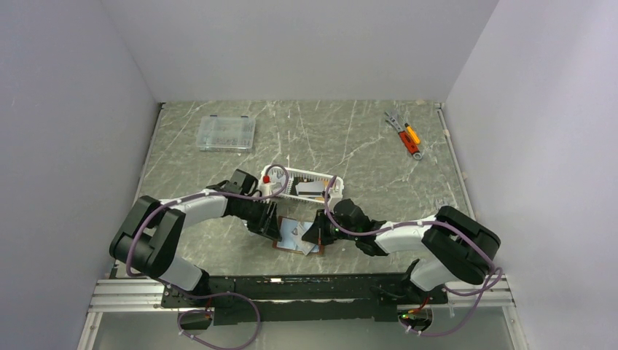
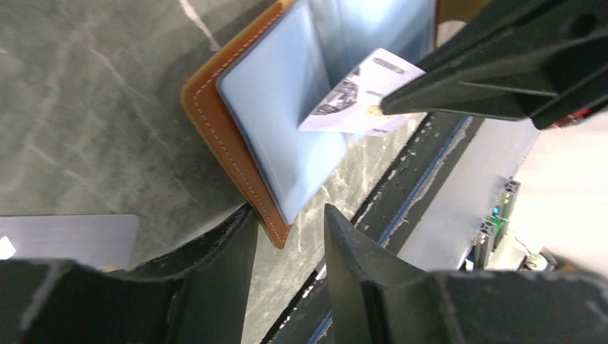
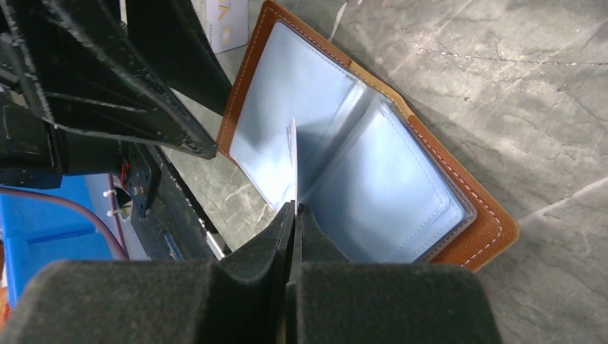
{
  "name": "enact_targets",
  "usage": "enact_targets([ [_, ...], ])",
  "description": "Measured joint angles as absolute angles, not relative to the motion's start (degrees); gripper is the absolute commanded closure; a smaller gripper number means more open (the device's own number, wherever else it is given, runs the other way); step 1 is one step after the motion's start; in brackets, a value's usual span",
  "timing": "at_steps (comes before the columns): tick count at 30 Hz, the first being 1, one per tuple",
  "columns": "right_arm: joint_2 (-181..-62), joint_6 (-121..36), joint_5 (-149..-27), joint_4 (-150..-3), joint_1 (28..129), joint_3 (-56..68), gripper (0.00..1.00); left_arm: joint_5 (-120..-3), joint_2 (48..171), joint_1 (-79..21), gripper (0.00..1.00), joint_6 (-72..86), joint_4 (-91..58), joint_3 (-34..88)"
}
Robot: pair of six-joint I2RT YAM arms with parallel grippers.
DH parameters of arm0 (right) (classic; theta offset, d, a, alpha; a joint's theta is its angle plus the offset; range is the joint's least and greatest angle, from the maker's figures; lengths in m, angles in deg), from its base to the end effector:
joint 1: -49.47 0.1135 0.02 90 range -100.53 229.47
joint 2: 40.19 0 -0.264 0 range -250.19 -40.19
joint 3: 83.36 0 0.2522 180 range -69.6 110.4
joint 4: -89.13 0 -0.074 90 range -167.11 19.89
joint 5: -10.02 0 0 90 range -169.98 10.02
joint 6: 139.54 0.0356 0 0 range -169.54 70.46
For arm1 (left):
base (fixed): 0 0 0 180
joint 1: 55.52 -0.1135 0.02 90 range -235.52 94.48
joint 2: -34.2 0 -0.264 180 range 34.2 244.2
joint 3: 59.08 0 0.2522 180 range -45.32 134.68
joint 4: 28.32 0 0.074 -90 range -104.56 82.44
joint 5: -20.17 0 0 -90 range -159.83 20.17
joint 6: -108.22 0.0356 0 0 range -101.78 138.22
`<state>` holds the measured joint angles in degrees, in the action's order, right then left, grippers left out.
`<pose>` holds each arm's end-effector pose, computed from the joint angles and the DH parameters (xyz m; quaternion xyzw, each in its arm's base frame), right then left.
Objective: Put the credit cards into the card holder
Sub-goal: Open the card holder at the center of the board, then insert the credit card into the card holder.
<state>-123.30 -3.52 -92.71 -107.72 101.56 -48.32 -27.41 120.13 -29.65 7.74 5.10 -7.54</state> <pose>0.1473 0.2019 0.1316 -0.1002 0.8618 0.4317 0.2467 0.2120 -0.1295 0.1415 0.1915 0.8973 -0.3933 0.0597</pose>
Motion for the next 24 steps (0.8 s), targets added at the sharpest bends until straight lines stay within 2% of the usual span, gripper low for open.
enact_targets([
  [11,-119.89,-9.02,-94.00,-99.19,100.60,-46.68,1.00,-23.15,116.02,-29.54,0.50,11.74,8.14,-5.31],
  [24,-119.67,-11.87,-94.19,-93.14,100.60,-44.04,1.00,-28.05,110.75,-24.77,0.52,35.30,23.59,7.63],
])
